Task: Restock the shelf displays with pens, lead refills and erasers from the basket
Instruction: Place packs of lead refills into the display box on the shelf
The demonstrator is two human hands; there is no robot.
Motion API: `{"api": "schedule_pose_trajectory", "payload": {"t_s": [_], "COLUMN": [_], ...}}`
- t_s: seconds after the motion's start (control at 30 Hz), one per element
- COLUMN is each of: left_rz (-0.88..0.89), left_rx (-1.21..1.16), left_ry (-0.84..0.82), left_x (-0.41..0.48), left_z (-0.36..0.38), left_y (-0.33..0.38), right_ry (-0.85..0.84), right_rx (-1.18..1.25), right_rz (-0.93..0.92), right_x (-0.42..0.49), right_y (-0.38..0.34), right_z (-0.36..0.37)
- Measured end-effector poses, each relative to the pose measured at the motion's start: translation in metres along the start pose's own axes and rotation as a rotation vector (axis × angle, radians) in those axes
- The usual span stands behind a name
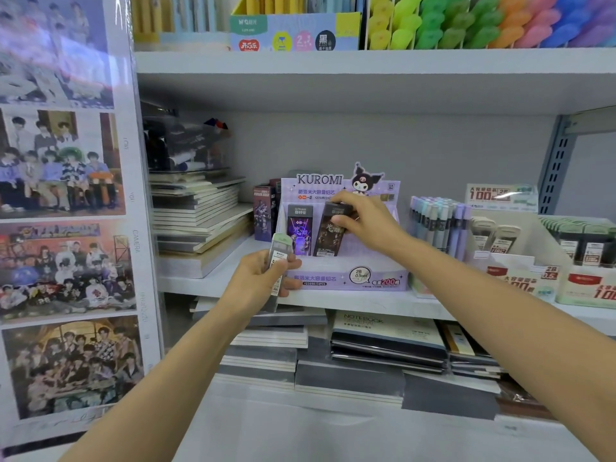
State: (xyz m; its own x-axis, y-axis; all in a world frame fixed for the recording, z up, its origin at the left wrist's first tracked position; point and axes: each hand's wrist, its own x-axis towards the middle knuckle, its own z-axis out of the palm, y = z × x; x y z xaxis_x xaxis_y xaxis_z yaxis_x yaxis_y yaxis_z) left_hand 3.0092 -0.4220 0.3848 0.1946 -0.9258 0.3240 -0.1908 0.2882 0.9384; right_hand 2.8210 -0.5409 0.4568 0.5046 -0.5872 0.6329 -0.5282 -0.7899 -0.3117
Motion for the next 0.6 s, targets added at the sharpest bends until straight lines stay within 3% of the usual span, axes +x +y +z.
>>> {"api": "schedule_pose_trajectory", "payload": {"t_s": [0.3,0.6], "left_rz": [0.011,0.019], "left_rx": [0.021,0.000], "left_ry": [-0.012,-0.044], "left_x": [0.001,0.002], "left_z": [-0.001,-0.007], "left_y": [-0.001,-0.004], "right_ry": [-0.120,0.061], "right_rx": [-0.017,-0.044], "right_rz": [-0.008,-0.049], "right_x": [0.012,0.009], "right_y": [-0.001,0.012], "right_z": [0.002,0.017]}}
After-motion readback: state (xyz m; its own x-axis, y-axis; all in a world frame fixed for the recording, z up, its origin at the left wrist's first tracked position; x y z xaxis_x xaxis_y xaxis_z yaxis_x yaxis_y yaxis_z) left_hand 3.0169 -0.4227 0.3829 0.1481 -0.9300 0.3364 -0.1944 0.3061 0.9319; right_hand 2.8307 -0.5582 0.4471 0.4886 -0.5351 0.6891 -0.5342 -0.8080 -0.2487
